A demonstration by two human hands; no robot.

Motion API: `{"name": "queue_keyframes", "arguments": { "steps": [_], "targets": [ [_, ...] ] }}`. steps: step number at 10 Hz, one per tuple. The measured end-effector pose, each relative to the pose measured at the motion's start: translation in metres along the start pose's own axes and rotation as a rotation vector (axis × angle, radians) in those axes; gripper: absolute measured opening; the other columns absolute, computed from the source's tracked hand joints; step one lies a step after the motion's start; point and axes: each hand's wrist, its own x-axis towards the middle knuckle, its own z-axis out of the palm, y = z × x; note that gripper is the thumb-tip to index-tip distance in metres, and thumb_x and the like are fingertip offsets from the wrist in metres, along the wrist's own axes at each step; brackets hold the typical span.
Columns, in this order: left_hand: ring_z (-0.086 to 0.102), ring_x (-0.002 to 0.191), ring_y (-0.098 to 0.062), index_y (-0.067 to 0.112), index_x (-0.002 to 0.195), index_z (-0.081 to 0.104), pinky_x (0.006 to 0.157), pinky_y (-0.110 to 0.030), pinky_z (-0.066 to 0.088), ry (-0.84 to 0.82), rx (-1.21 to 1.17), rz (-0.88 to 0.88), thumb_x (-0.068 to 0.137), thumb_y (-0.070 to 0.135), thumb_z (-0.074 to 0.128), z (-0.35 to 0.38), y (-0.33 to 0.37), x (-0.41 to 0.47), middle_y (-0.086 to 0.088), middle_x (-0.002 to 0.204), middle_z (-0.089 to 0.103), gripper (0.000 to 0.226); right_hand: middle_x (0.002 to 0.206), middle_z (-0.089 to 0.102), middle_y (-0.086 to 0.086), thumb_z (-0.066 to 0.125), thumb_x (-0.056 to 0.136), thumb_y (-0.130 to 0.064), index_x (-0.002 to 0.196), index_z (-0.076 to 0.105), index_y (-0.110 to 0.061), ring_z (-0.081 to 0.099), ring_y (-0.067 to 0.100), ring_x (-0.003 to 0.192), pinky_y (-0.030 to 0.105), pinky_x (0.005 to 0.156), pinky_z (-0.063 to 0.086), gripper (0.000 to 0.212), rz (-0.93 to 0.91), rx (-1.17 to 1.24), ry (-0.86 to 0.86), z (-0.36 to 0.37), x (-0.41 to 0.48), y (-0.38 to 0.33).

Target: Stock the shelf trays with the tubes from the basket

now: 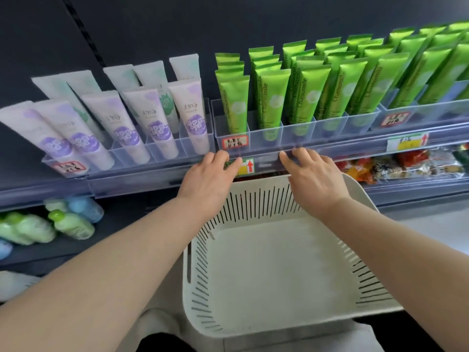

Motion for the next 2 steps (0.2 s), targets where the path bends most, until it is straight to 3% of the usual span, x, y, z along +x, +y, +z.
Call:
{"name": "queue_keyframes", "arguments": {
  "steps": [1,2],
  "targets": [
    [0.037,0.124,-0.029,0.021,0.146,0.027,0.092,-0.04,0.043,-0.047,-0.018,-0.024,0.082,-0.002,0.055,0.0,0.003,-0.009,-0.009,0.141,0.032,0.074,0.148,0.032,0.004,0.048,0.095,-0.032,0.145,0.029,-0.016,0.027,0.022,0.138,0.04,0.107,0.03,0.056,0.076,0.079,-0.09,-0.011,-0.009,-0.008],
    [0.037,0.125,-0.028,0.025,0.145,0.03,0.093,-0.041,0.044,-0.104,-0.058,-0.082,0.087,0.004,0.055,-0.005,0.007,-0.031,-0.007,0.142,0.034,0.067,0.144,0.037,0.004,0.046,0.096,-0.035,0.139,0.037,-0.016,0.033,0.023,0.135,0.042,0.104,0.033,0.048,0.077,0.112,-0.14,-0.023,-0.03,-0.016]
  ]
}}
